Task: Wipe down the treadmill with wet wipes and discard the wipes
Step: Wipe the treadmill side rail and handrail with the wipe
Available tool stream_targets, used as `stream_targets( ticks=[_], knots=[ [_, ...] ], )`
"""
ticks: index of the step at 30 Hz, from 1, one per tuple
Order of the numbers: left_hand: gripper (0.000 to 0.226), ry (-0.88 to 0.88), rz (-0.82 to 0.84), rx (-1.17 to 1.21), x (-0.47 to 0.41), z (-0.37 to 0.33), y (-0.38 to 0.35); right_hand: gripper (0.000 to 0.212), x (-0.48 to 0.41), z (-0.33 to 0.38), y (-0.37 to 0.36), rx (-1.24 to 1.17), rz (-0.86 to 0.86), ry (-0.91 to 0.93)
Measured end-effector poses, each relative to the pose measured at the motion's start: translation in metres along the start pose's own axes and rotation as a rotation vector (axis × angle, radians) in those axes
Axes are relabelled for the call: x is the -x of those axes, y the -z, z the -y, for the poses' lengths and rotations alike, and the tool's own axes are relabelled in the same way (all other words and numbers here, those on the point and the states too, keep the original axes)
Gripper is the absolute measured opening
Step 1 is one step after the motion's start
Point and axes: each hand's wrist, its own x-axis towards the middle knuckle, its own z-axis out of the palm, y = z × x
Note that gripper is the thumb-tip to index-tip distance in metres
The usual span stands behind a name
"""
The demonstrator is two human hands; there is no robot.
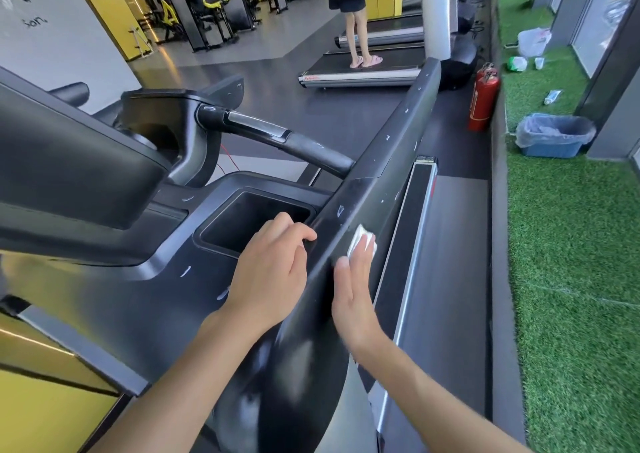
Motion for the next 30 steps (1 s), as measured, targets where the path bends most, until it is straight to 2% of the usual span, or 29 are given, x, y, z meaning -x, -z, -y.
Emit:
stream_targets(
  ticks=[3,5,9,12,13,15,17,19,23,27,30],
  knots=[
    [0.037,0.007,-0.003,-0.018,-0.001,0.001,-0.001,0.063,0.048,0.003,-0.004,0.030,0.150,0.058],
    [0.034,0.009,-0.004,-0.042,-0.001,-0.001,-0.001,0.063,0.045,0.001,-0.003,-0.008,0.150,0.038],
    [0.028,0.013,-0.011,-0.106,-0.001,-0.003,-0.003,0.064,-0.033,-0.001,0.015,-0.219,-0.066,-0.284],
    [0.028,0.022,-0.008,-0.119,-0.001,-0.004,-0.002,0.083,-0.047,-0.025,0.018,-0.317,-0.009,-0.427],
    [0.029,0.021,-0.004,-0.117,-0.001,-0.004,-0.002,0.084,-0.037,-0.032,0.015,-0.336,0.034,-0.428],
    [0.028,0.013,-0.003,-0.116,-0.001,-0.005,-0.001,0.059,-0.006,-0.029,0.012,-0.312,0.073,-0.371],
    [0.026,0.013,-0.003,-0.123,-0.002,-0.004,-0.002,0.033,0.009,-0.027,0.016,-0.254,-0.013,-0.308],
    [0.025,0.017,0.000,-0.124,-0.001,-0.004,-0.002,0.026,0.005,-0.023,0.024,-0.231,-0.130,-0.338],
    [0.025,0.012,-0.005,-0.125,-0.001,-0.005,-0.001,0.008,-0.006,-0.011,0.035,-0.094,-0.211,-0.380],
    [0.021,0.003,-0.011,-0.117,0.001,-0.006,0.000,0.021,0.009,-0.006,0.045,-0.082,-0.293,-0.344],
    [0.020,-0.011,-0.018,-0.124,0.000,-0.006,0.000,0.016,0.017,0.003,0.040,-0.101,-0.194,-0.292]
  ],
)
